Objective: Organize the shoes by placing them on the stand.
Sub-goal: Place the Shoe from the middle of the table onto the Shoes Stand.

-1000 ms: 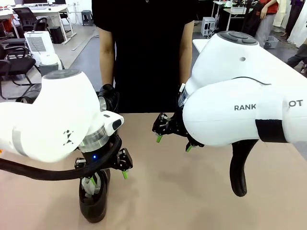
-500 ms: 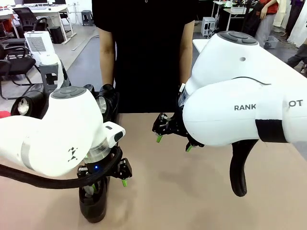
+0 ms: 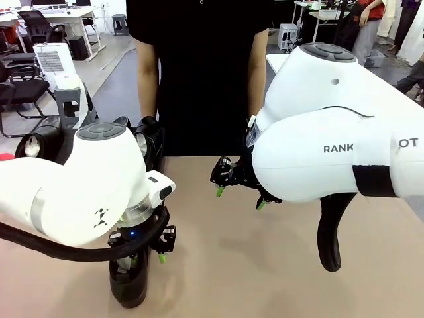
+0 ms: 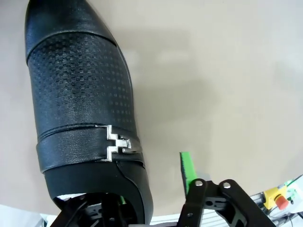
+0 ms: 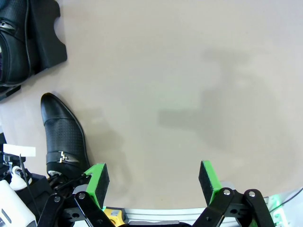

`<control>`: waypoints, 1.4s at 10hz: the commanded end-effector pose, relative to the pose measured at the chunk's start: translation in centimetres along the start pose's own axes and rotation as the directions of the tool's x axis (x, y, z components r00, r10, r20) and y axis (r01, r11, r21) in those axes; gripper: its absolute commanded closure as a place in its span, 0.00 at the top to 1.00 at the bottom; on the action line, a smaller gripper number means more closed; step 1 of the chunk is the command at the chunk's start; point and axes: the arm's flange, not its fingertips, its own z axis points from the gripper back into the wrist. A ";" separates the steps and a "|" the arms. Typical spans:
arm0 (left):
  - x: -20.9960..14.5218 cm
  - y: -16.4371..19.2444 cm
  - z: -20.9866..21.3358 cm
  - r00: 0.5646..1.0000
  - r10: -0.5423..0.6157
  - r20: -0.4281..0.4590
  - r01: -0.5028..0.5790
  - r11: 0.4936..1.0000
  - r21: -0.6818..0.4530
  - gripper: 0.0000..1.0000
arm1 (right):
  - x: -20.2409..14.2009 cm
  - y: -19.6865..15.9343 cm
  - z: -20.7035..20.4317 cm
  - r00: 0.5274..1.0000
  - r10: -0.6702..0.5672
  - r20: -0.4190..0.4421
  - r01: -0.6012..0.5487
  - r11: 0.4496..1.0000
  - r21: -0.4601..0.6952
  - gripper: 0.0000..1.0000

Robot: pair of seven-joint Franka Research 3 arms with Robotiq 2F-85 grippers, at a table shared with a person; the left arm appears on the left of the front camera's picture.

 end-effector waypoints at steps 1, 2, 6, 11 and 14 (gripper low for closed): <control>-0.1 -0.1 -0.4 1.000 0.019 0.001 -0.019 0.999 0.034 0.00 | 0.3 -0.1 0.3 1.000 0.014 -0.016 -0.014 1.000 0.009 1.00; -0.1 -0.1 -0.3 1.000 0.018 0.001 -0.018 0.999 0.036 0.00 | 0.3 -0.1 0.3 1.000 0.014 -0.016 -0.014 1.000 0.009 1.00; -0.2 0.1 0.0 1.000 0.019 -0.020 -0.018 0.999 0.041 0.00 | 0.3 -0.1 0.3 1.000 0.014 -0.016 -0.014 1.000 0.009 1.00; -3.3 4.3 10.5 0.996 -0.093 0.015 0.093 0.995 -0.032 0.00 | 0.3 -0.1 0.3 1.000 0.014 -0.016 -0.014 1.000 0.009 1.00; -3.5 8.4 17.3 0.978 -0.102 0.183 0.115 0.991 -0.061 0.00 | 0.3 -0.1 0.3 1.000 0.014 -0.016 -0.014 1.000 0.009 1.00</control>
